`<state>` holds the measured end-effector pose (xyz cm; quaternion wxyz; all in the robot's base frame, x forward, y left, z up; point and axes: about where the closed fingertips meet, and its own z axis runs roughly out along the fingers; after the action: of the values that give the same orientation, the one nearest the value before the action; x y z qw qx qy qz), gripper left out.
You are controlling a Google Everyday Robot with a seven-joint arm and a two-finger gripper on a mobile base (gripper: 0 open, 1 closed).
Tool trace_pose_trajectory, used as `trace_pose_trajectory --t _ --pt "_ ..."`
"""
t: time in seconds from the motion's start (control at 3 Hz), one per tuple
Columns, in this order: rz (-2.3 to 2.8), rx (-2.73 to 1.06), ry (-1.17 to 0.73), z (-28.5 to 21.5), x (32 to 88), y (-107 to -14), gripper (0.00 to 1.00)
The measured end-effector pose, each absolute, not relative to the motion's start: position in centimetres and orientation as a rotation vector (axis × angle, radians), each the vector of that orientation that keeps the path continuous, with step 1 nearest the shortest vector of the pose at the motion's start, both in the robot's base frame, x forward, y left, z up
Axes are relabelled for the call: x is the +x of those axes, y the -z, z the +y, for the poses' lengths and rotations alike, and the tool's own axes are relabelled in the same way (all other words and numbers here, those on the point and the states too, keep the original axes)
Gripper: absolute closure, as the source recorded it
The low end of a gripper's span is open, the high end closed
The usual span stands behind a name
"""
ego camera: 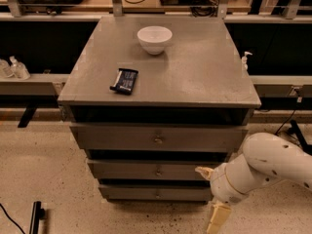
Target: Open middle drawer
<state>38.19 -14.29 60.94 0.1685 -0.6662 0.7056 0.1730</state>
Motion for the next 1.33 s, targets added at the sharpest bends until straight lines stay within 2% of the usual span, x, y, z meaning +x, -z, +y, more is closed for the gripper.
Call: trace_pose_trajectory --t 0.33,0.67,1.0,1.33 --pt "1.861 -1.840 -0.569 -10.4 40.5 -56.3 0.00" --pt "1.772 -1.730 -0.503 -7.8 44.2 -53.0 0.00" --pt "1.771 -1.731 -0.505 -7.7 44.1 -53.0 0.00" --pt "1.816 -1.804 -0.395 -10.1 43.3 -52.6 0.00"
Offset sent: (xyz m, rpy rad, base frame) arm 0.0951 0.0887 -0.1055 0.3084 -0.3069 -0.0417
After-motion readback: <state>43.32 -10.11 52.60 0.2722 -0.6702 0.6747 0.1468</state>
